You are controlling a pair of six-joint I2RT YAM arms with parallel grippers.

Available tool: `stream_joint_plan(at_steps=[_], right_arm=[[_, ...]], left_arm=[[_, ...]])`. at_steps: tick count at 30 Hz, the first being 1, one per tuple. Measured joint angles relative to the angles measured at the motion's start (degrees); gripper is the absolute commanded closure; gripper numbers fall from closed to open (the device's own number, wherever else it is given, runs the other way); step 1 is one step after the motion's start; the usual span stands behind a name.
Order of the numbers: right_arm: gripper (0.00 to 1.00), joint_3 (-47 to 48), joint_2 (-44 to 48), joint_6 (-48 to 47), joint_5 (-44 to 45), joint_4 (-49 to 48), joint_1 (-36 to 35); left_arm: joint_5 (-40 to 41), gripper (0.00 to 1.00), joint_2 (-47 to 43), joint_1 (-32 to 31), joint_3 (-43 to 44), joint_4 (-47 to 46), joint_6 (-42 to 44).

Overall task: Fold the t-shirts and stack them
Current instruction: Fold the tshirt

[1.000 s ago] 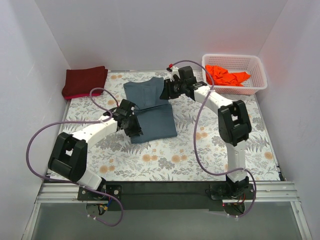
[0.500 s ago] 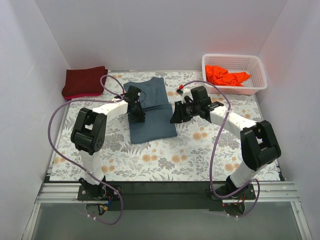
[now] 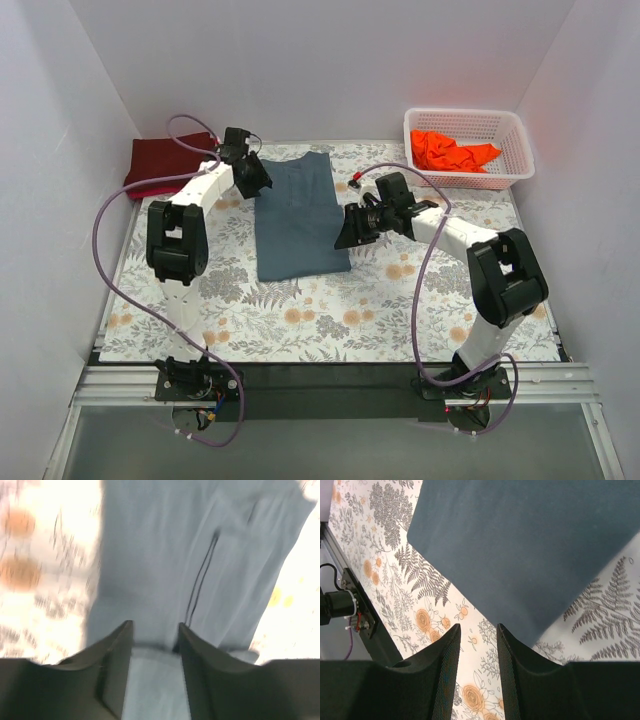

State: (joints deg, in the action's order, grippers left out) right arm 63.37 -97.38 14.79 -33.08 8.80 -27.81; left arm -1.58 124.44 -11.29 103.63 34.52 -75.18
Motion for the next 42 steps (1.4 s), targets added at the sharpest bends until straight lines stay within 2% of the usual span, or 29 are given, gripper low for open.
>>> stream_joint_plan(at_steps=[2,6,12,13,14,17,21,26,30,33,34,36,37,40,42], right_arm=[[0.59,1.62,-2.58,0.48,-1.62,-0.07,0.0],[0.59,3.89,-6.45,1.68,-5.33,-0.61,-0.02],[0.58,4.68,-11.17,1.73,-13.51,-3.02,-0.07],[0.59,4.68,-12.15,1.66,-14.62,-3.58,-0.04],[0.59,4.68,-13.4,1.57,-15.65,-4.26,-0.04],[0.59,4.66,-17.59,1.49,-17.97,-5.75,0.0],[0.59,3.89,-22.47,1.75,-21.29,-8.7,0.94],[0.59,0.68,-22.64,2.03,-24.81,-13.75,3.21],[0.59,-1.92,-20.39,1.97,-24.28,-14.84,3.87],[0.58,-3.21,-17.09,1.44,-20.61,-12.35,3.85],[0.56,-3.23,-15.93,1.31,-19.28,-10.82,3.87],[0.55,-3.17,-13.31,0.85,-16.63,-7.85,3.85],[0.52,-3.1,-11.8,0.37,-14.99,-6.12,3.8],[0.47,-1.11,-7.67,-0.72,-8.72,0.63,3.21],[0.44,1.29,-5.62,-1.2,-2.16,5.53,2.1]], left_arm=[[-1.2,0.56,-3.06,0.2,-4.79,-0.72,-0.04],[-5.73,0.56,-14.53,-0.15,-23.12,-2.78,-0.63],[-12.57,0.7,-32.63,-1.07,-46.31,-7.23,-2.6],[-13.16,0.71,-33.73,-1.22,-48.39,-7.82,-2.93],[-13.73,0.77,-34.38,-1.36,-50.69,-9.05,-3.52],[-14.05,0.82,-33.73,-1.36,-56.5,-11.54,-5.6],[-15.87,0.83,-33.16,-0.76,-59.19,-14.43,-9.18],[-16.31,0.82,-33.48,-0.76,-60.13,-15.58,-11.61],[-15.78,0.74,-34.49,-0.85,-60.19,-14.43,-12.04],[-14.01,0.62,-36.57,-1.11,-59.91,-10.97,-11.52],[-13.27,0.55,-37.62,-1.11,-59.74,-9.4,-11.34],[-11.45,0.47,-39.76,-1.16,-59.01,-6.14,-10.62],[-10.43,0.36,-40.79,-1.25,-58.51,-4.66,-10.32],[-7.02,0.18,-43.12,-2.05,-55.98,-0.44,-8.98],[-4.17,0.15,-43.67,-3.63,-53.79,2.21,-8.33]])
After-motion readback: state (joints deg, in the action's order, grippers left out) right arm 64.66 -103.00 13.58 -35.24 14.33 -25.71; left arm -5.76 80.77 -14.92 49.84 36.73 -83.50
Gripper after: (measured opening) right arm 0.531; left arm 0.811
